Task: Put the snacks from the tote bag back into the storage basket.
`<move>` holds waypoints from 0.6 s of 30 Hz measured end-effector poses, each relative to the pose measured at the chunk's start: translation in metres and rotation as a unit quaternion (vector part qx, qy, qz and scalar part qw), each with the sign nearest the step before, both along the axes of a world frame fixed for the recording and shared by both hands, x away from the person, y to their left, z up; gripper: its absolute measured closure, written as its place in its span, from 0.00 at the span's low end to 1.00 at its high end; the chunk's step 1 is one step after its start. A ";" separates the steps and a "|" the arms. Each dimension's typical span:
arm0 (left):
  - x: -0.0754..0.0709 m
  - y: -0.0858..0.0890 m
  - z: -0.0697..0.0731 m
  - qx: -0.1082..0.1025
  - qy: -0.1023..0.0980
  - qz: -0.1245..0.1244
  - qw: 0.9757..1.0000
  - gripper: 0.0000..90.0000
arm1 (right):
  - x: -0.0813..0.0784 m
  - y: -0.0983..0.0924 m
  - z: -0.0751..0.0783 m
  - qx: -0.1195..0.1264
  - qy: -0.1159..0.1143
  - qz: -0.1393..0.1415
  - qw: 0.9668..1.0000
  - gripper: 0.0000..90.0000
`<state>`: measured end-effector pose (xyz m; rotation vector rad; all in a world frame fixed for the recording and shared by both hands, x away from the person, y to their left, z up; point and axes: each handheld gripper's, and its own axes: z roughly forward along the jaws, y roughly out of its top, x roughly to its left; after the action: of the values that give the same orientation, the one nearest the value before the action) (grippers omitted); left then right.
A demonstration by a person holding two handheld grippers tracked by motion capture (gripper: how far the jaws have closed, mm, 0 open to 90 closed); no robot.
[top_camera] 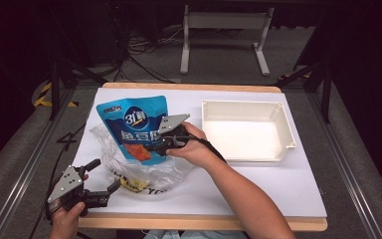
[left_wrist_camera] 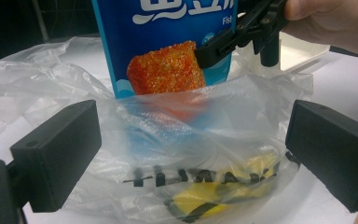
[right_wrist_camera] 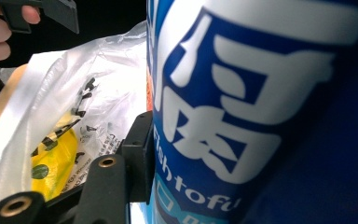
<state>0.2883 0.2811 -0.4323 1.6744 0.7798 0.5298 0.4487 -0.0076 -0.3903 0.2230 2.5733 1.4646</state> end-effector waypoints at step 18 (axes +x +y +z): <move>0.000 0.000 0.000 -0.001 -0.003 0.002 1.000 0.05 | -0.004 0.000 0.052 0.019 -0.029 0.020 0.999 0.57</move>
<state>0.2886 0.2811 -0.4326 1.6690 0.7789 0.5368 0.4443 -0.0079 -0.3385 0.1323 2.5196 1.5116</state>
